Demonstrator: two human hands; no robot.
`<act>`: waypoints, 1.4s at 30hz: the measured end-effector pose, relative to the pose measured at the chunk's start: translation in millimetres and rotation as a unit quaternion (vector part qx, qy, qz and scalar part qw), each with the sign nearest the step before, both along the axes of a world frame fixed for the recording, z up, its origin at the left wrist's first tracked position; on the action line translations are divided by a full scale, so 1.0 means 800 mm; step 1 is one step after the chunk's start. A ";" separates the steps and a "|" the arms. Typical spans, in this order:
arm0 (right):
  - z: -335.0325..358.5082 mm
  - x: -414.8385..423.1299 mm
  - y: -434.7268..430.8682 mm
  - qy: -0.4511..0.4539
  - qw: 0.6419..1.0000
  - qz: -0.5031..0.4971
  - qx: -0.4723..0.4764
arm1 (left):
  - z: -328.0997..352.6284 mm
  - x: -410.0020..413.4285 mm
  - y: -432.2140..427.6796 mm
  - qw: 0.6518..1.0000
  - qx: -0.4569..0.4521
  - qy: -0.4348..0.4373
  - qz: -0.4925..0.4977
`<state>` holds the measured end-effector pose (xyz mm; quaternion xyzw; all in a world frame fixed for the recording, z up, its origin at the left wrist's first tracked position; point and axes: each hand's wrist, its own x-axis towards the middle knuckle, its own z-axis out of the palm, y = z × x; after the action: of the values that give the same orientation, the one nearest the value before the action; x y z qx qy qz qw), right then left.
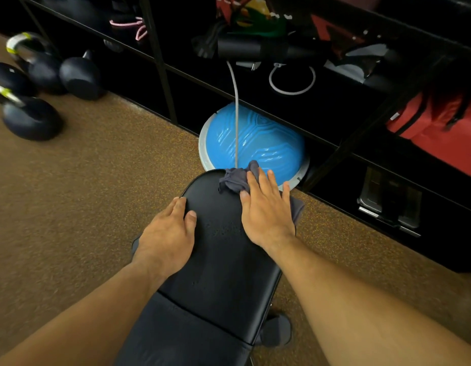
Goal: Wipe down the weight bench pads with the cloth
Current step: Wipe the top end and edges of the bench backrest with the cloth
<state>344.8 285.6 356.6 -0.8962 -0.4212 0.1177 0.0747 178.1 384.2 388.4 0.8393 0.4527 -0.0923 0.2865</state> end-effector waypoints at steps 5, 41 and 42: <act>-0.005 -0.033 -0.046 -0.013 1.000 0.017 -0.003 | 0.004 -0.001 0.000 1.000 -0.015 0.001 0.003; 0.003 -0.046 0.014 -0.017 0.998 0.058 -0.027 | 0.003 -0.021 0.019 0.998 -0.045 -0.052 -0.004; 0.002 -0.043 0.021 -0.020 0.998 0.059 -0.027 | 0.002 -0.021 0.019 0.998 -0.041 -0.052 -0.009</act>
<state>310.3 302.2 358.4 -0.8737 -0.4712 0.1154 0.0350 161.3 399.2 389.7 0.8348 0.4251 -0.0693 0.3429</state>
